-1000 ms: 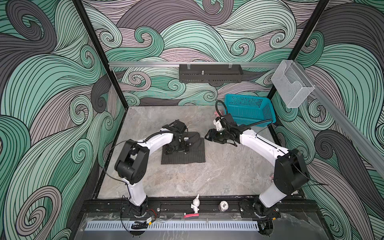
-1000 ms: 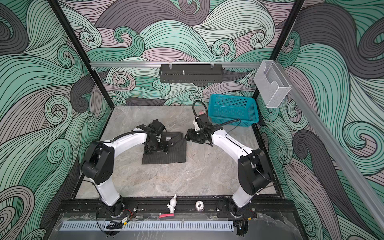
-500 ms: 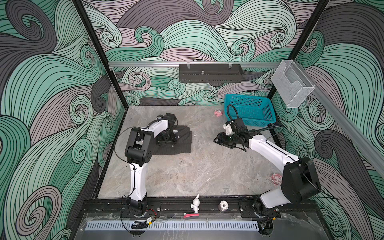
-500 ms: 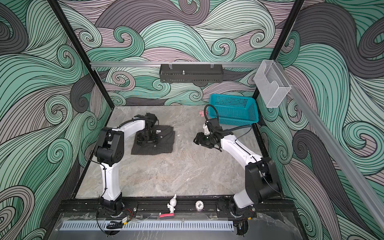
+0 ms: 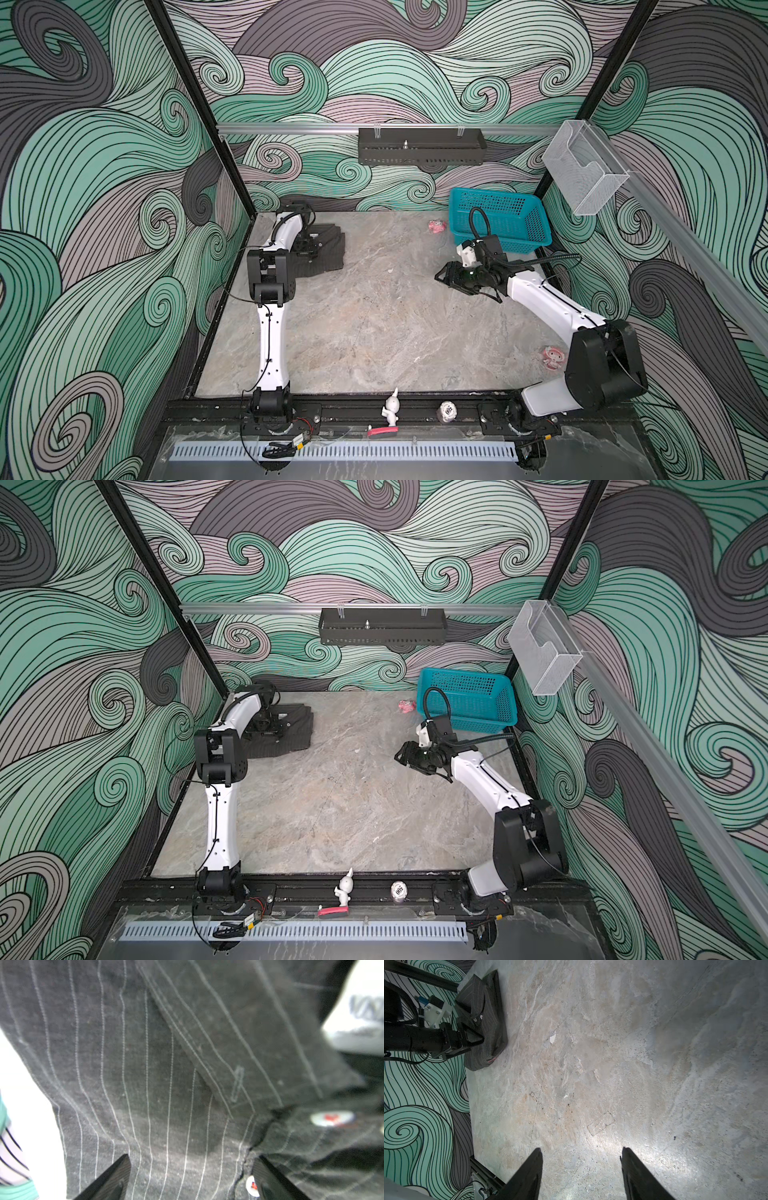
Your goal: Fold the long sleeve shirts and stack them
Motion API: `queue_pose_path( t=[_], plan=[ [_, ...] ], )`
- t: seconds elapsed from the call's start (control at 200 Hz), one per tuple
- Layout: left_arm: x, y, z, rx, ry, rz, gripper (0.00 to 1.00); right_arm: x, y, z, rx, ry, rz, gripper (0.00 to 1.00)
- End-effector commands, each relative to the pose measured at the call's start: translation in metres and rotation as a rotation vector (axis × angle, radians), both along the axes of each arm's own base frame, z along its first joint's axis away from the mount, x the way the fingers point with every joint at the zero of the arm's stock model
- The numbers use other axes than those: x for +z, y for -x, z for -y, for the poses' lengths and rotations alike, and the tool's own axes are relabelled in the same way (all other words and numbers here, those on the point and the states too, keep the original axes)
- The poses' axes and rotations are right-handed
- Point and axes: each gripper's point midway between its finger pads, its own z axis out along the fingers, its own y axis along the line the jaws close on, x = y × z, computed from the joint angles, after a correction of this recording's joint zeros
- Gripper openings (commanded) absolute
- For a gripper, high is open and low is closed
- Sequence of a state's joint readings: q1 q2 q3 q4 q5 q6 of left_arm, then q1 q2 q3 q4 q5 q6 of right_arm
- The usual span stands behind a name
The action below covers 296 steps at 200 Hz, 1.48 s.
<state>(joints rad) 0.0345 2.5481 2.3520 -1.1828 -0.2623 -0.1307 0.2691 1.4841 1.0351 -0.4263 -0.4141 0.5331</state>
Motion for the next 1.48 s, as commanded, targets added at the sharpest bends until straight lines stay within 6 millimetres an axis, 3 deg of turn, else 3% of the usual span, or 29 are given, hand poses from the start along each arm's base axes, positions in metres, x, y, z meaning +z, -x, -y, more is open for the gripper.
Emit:
queue_pose_path(
  t=[0.0, 0.175, 0.295, 0.385, 0.536, 0.646, 0.786, 0.886, 0.951, 0.976, 1.101, 1.256, 1.342, 1.477],
  plan=[
    [-0.055, 0.008, -0.019, -0.079, -0.019, -0.158, 0.88, 0.0, -0.007, -0.001, 0.0, -0.029, 0.001, 0.62],
    [-0.051, -0.024, -0.032, -0.119, -0.046, -0.047, 0.92, -0.008, -0.013, 0.002, -0.005, -0.018, -0.012, 0.61],
    [-0.03, -0.037, -0.036, -0.113, -0.04, 0.024, 0.92, -0.011, -0.018, 0.006, -0.011, -0.006, 0.002, 0.61],
    [-0.001, -0.035, -0.033, -0.091, -0.033, 0.072, 0.93, -0.01, -0.019, 0.014, -0.034, 0.034, 0.034, 0.61],
    [0.066, -0.014, -0.027, -0.02, -0.074, 0.165, 0.95, 0.009, -0.026, 0.045, -0.136, 0.153, 0.255, 0.62],
    [0.119, 0.007, -0.014, 0.028, -0.044, 0.357, 0.96, 0.034, -0.019, 0.082, -0.236, 0.286, 0.518, 0.65],
    [0.153, 0.049, 0.006, 0.073, 0.071, 0.639, 0.97, 0.054, -0.002, 0.122, -0.318, 0.502, 0.81, 0.71],
    [0.155, 0.081, 0.005, 0.126, 0.088, 0.789, 0.98, 0.053, 0.009, 0.142, -0.336, 0.645, 0.874, 0.75],
    [0.144, 0.1, -0.001, 0.165, 0.061, 0.835, 0.99, 0.051, 0.014, 0.152, -0.349, 0.706, 0.885, 0.78],
    [0.151, 0.107, -0.003, 0.179, 0.052, 0.88, 0.99, 0.048, 0.016, 0.155, -0.355, 0.724, 0.887, 0.8],
    [0.135, 0.136, -0.015, 0.282, 0.022, 0.961, 0.98, 0.027, 0.019, 0.17, -0.378, 0.78, 0.864, 0.84],
    [0.113, 0.157, -0.025, 0.325, -0.028, 1.002, 0.99, -0.006, 0.013, 0.182, -0.385, 0.789, 0.81, 0.86],
    [0.101, 0.164, -0.026, 0.326, -0.045, 0.996, 0.99, -0.005, 0.001, 0.181, -0.38, 0.767, 0.825, 0.87],
    [0.099, 0.171, -0.033, 0.332, -0.095, 1.006, 0.99, -0.005, -0.011, 0.18, -0.384, 0.738, 0.844, 0.87]
  ],
)
